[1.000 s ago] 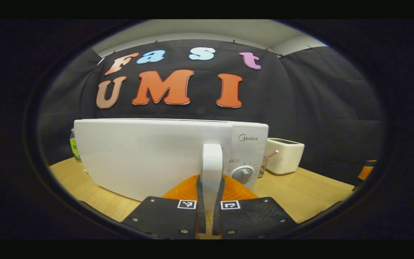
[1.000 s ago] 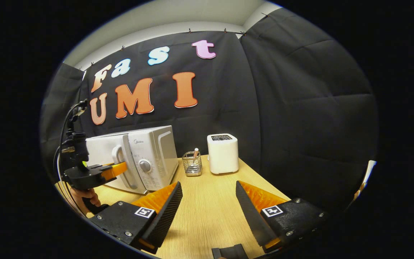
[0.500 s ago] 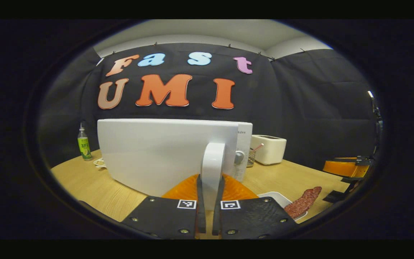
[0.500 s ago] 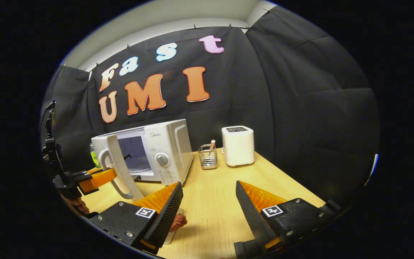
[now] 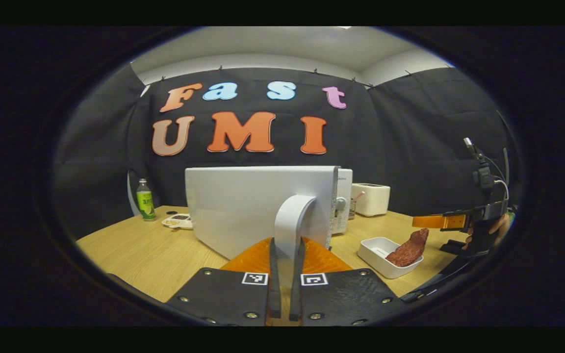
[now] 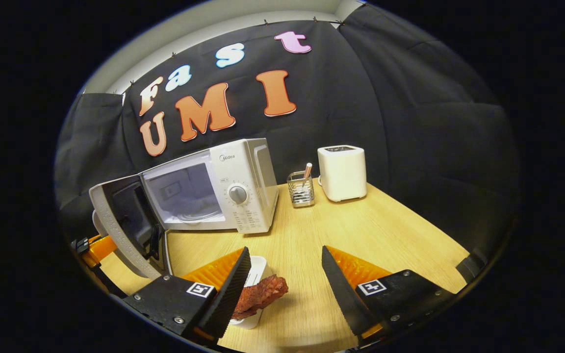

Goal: Open the microwave oven with the left hand, put the food in, and close the microwave oven.

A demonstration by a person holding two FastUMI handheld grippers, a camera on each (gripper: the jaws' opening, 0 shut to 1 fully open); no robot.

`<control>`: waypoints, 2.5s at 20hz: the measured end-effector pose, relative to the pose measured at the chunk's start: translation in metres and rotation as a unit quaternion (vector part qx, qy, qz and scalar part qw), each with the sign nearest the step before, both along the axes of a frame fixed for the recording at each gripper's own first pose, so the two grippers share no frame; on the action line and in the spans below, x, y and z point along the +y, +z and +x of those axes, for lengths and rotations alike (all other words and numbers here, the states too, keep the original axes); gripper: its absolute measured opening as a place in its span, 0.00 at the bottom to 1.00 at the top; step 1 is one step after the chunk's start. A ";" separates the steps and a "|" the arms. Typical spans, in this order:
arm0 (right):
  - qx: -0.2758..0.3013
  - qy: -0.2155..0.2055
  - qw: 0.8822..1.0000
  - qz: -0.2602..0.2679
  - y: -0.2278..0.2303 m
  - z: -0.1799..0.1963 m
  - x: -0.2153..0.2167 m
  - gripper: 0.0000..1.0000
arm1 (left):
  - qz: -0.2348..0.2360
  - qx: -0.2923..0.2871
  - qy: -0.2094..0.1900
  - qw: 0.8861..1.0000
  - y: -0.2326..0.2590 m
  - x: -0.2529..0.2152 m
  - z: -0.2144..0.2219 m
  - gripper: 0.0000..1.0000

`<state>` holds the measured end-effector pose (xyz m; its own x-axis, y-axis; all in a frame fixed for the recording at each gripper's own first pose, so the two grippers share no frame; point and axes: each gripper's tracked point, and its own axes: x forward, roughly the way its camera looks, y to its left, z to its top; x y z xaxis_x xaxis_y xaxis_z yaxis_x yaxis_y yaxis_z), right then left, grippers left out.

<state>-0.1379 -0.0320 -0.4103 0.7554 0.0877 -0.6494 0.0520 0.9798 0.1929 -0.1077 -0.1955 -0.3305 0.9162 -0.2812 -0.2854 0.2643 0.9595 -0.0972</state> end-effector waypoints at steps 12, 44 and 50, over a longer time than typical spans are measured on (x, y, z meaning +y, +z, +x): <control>0.070 -0.042 0.993 0.083 -0.023 -0.017 0.025 0.67 | 0.028 -0.017 0.050 0.998 0.010 0.109 -0.033 0.07; 0.003 -0.036 0.998 0.041 0.058 0.028 0.081 0.16 | 0.094 -0.019 0.107 0.990 0.013 0.288 -0.063 0.88; -0.037 0.011 0.998 0.053 0.074 0.080 0.147 0.16 | 0.115 -0.023 0.161 0.980 0.026 0.341 -0.069 0.86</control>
